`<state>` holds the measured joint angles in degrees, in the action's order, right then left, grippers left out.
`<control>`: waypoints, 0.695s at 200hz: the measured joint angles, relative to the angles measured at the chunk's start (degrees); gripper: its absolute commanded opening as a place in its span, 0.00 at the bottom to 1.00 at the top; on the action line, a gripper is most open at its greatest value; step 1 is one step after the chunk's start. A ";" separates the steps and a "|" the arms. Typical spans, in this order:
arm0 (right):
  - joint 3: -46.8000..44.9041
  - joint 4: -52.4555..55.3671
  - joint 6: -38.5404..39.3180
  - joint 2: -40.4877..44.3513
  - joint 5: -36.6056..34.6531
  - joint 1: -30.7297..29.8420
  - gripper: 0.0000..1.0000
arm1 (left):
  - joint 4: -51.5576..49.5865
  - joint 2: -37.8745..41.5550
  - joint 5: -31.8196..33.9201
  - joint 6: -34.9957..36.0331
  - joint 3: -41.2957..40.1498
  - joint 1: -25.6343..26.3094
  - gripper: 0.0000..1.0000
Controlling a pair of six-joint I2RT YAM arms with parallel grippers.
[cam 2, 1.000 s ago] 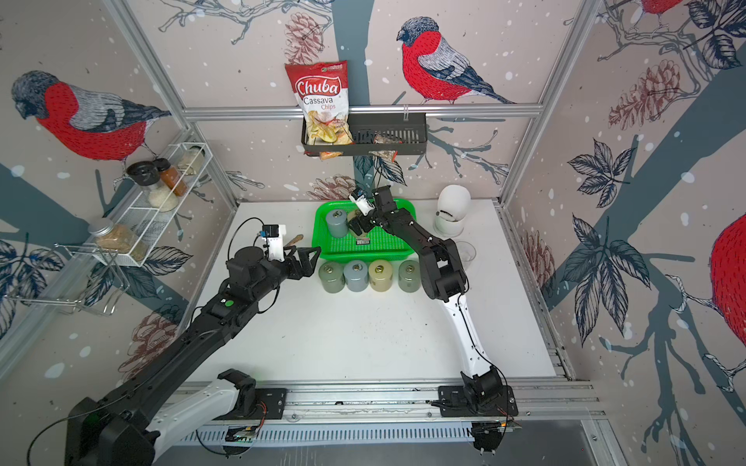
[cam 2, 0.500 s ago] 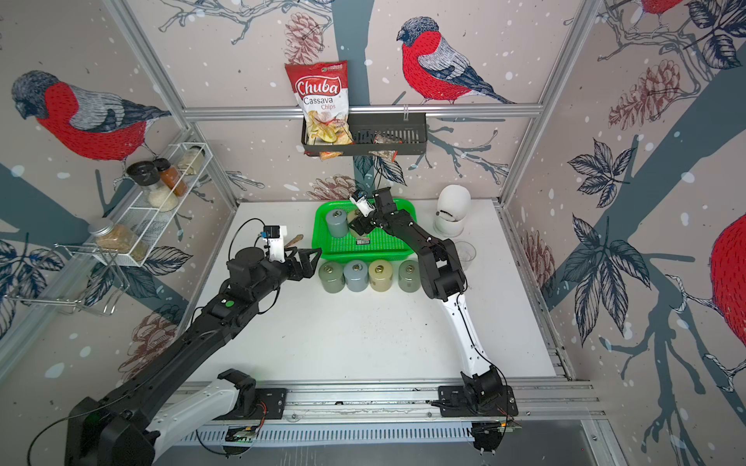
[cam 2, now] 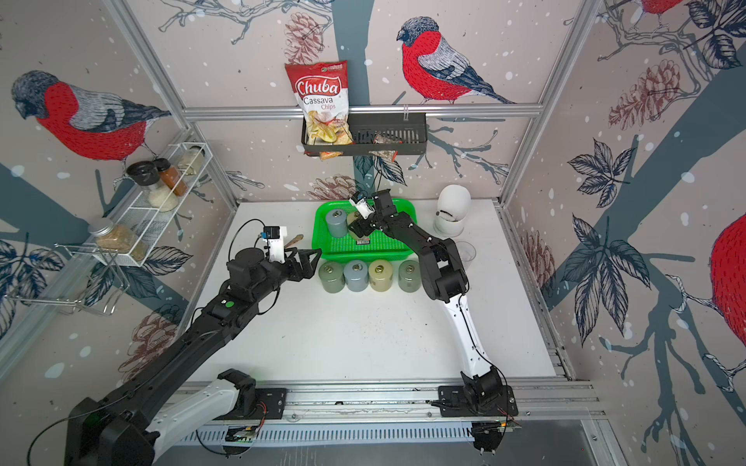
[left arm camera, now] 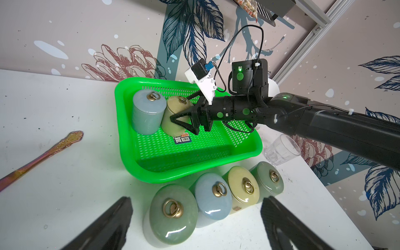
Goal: Take the tea canister out of the basket
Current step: Pick up the tea canister from the basket.
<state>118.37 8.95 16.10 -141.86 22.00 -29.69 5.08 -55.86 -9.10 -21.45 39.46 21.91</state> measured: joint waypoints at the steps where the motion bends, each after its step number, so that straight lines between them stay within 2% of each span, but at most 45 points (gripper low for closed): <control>1: -0.28 0.00 0.00 0.17 -0.02 -0.02 0.41 | 0.00 0.04 -0.04 0.00 0.00 0.00 0.97; 17: -2.60 0.09 -0.02 2.03 -0.50 -0.28 0.23 | -0.02 0.61 -0.35 -0.15 0.11 0.00 0.97; 30: -3.89 0.04 -0.02 3.30 -0.72 -0.37 0.00 | -0.17 0.94 -0.96 -0.15 0.42 0.00 0.97; 84: -12.44 -0.39 0.00 12.87 -2.93 -1.79 0.00 | -3.48 3.06 -2.97 -1.05 3.06 0.00 0.97; 139: -26.60 -3.76 0.17 31.30 -5.53 -6.36 0.00 | -10.38 5.27 -7.39 -0.92 7.28 0.00 0.97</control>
<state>91.77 5.19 16.27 -110.56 16.47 -36.05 -5.30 -50.59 -16.49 -22.37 46.74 21.91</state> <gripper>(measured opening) 0.850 0.973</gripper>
